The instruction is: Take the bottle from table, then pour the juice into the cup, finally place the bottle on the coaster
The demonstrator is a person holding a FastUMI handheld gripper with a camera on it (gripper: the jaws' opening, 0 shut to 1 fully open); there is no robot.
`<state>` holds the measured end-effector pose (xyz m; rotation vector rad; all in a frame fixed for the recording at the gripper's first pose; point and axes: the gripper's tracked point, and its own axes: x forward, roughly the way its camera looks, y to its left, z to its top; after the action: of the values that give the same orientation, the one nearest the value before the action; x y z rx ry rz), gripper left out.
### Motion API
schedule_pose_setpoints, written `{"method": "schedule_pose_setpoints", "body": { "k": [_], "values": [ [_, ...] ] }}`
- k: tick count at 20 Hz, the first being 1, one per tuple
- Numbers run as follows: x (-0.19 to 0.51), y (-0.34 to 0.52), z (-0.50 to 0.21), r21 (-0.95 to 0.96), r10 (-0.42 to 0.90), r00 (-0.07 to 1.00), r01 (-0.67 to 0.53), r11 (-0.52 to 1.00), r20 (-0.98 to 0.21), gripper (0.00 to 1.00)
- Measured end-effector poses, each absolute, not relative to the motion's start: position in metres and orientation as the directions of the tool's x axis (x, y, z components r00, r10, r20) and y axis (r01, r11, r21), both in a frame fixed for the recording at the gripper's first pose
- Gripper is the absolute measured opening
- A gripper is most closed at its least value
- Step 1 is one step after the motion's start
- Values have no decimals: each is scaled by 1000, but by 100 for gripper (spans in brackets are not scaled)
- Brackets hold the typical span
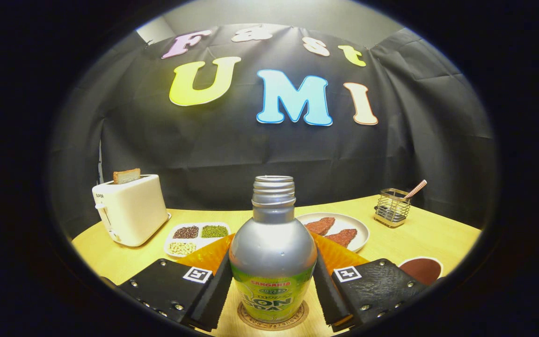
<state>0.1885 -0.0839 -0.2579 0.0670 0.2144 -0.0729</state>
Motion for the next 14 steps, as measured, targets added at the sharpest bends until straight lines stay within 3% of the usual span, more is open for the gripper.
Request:
{"method": "schedule_pose_setpoints", "body": {
  "k": [5,11,14],
  "values": [
    [183,-84,-257,65,-85,984,96,993,-156,80],
    [184,-78,-260,-26,-95,981,92,995,-168,81],
    [179,-80,-246,-16,-99,982,98,995,-163,93]
  ]
}}
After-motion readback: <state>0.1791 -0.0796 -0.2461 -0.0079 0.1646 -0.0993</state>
